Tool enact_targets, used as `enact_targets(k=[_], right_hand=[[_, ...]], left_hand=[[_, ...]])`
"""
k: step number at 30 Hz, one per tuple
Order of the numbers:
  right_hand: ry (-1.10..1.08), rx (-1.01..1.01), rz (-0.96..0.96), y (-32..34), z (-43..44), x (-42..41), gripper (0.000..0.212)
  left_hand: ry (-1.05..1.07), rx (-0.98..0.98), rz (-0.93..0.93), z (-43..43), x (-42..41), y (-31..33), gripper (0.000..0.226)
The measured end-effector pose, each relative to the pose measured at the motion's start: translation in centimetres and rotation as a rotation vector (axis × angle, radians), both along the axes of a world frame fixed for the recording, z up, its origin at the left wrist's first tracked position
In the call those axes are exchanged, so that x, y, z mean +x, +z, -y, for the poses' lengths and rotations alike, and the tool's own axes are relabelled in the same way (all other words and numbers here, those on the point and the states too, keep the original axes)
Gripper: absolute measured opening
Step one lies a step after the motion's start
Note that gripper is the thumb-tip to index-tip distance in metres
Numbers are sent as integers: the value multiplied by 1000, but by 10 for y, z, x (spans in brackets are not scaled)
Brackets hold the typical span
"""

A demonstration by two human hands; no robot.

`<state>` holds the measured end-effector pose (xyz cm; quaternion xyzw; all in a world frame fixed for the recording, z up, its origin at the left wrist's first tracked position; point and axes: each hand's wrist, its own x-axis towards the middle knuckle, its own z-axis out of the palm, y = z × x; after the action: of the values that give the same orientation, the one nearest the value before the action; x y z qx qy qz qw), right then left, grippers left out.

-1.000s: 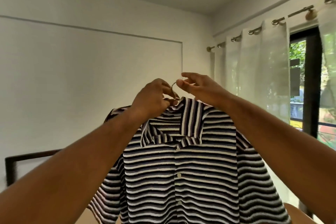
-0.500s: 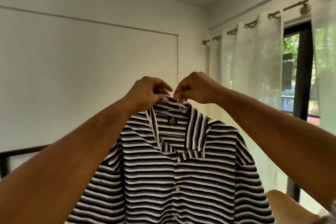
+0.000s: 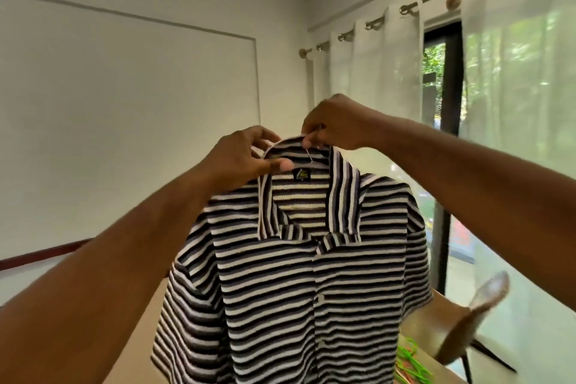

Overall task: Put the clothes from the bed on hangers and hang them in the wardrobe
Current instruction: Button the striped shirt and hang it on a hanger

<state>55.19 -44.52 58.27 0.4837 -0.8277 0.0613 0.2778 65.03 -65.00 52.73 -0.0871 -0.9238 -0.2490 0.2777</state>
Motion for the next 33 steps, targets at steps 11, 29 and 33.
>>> enact_targets(k=[11, 29, 33], right_hand=[[-256, -98, 27, 3, -156, -77, 13], [-571, -72, -59, -18, -402, -153, 31], [-656, -129, -26, -29, -460, -160, 27]], left_hand=[[81, -315, 243, -22, -104, -23, 41], [-504, -155, -169, -392, -271, -30, 54], [-575, -29, -258, -472, -302, -38, 24]])
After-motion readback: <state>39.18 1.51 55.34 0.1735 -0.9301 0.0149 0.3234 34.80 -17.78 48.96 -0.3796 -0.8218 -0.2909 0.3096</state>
